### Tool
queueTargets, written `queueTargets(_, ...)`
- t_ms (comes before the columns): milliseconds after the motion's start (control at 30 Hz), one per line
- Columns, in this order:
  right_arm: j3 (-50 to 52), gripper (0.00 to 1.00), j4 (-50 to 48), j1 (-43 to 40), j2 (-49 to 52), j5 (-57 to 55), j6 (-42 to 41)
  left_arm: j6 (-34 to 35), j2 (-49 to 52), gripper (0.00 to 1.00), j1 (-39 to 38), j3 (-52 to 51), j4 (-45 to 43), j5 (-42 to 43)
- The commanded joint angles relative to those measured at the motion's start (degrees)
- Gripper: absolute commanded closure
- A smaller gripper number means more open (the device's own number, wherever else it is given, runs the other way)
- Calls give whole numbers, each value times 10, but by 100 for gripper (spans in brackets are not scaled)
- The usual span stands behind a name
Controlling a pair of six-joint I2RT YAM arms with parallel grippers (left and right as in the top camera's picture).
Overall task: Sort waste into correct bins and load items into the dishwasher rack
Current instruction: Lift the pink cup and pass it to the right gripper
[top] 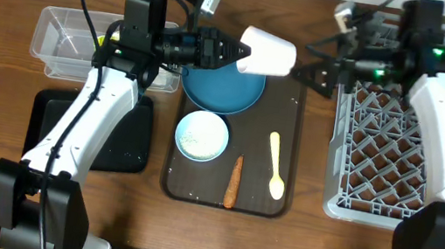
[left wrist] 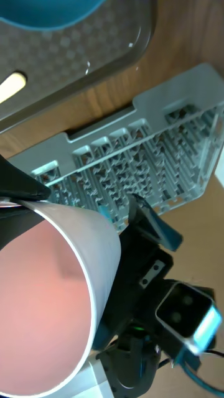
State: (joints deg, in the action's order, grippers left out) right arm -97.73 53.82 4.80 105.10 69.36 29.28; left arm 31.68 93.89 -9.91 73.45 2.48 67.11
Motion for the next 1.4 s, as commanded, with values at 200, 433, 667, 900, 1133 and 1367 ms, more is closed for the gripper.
queueTargets(200, 3, 1, -31, 61, 1, 73, 26, 4, 6, 93, -1, 12, -5, 30)
queueTargets(433, 3, 7, -46, 78, 1, 72, 26, 45, 6, 93, -1, 12, -39, 41)
queueTargets(667, 3, 13, -85, 77, 1, 76, 26, 53, 6, 93, -1, 12, -39, 41)
queueTargets(900, 3, 21, -86, 66, 1, 76, 36, 53, 6, 93, 2, 12, -39, 41)
queueTargets(1133, 3, 21, -80, 35, 1, 88, 36, 57, 6, 93, 17, 12, -39, 40)
queueTargets(1367, 3, 20, -80, 43, 1, 91, 36, 58, 6, 93, 16, 12, -42, 40)
